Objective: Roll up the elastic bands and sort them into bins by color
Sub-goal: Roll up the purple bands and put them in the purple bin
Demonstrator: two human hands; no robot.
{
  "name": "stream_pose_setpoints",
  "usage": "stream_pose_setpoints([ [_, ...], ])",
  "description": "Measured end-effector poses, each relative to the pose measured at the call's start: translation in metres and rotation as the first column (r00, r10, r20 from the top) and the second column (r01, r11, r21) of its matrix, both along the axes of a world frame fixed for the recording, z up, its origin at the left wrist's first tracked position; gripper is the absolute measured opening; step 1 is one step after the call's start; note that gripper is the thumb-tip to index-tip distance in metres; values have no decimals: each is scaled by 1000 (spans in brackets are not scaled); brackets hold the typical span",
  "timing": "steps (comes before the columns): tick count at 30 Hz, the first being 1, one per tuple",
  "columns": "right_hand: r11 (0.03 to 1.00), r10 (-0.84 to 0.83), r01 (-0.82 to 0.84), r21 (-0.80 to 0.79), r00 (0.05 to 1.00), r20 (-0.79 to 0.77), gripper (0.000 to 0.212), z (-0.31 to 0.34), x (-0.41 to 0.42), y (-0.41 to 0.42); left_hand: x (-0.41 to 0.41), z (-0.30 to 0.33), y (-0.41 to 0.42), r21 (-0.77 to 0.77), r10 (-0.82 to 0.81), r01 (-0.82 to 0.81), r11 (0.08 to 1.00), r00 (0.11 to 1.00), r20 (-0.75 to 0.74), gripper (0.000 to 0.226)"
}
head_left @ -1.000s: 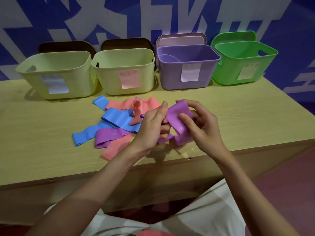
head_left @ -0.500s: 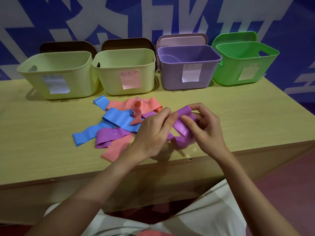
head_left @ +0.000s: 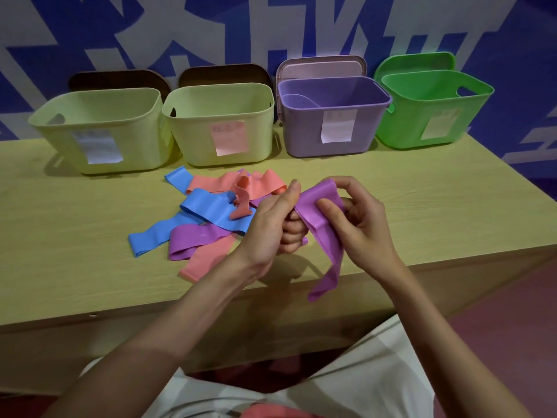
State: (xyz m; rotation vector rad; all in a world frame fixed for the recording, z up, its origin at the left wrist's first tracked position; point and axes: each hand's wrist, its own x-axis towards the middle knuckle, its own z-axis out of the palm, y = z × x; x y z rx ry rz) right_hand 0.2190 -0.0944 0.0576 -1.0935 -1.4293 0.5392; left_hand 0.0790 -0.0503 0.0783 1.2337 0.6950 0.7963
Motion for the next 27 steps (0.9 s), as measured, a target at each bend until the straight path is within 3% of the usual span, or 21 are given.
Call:
stream_pose_setpoints([
  [3, 1000, -7, 7, -19, 1000, -1, 6, -4, 2, -3, 1, 0, 1, 24, -26, 29, 999, 993, -111, 54],
  [6, 999, -8, 8, -43, 1000, -5, 7, -7, 3, -5, 0, -5, 2, 231, 26, 34, 972, 967, -253, 50],
  [11, 999, -6, 5, -43, 1000, -10, 4, -7, 1, -4, -7, -17, 2, 623, 191, 80, 778, 915, -356, 40],
  [14, 998, 32, -34, -52, 998, -56, 5, -4, -4, -3, -7, -19, 3, 710, 279, 43, 703, 901, -331, 36],
  [17, 992, 88, -99, -73, 986, -143, 14, -2, -6, -4, -6, -19, 2, 613, 253, -24, 790, 923, -291, 41],
  [20, 991, 94, -107, -77, 985, -147, 23, 0, -7, -4, -8, -12, 1, 229, 145, -114, 967, 982, -124, 45],
  [22, 992, 96, -104, -71, 989, -113, 27, 2, -8, -2, -9, -6, -1, 67, 89, -85, 994, 995, -50, 44],
  [27, 995, 76, -79, -62, 996, -40, 29, 5, -8, 1, -11, -3, 0, -49, 17, -17, 999, 1000, -12, 47],
])
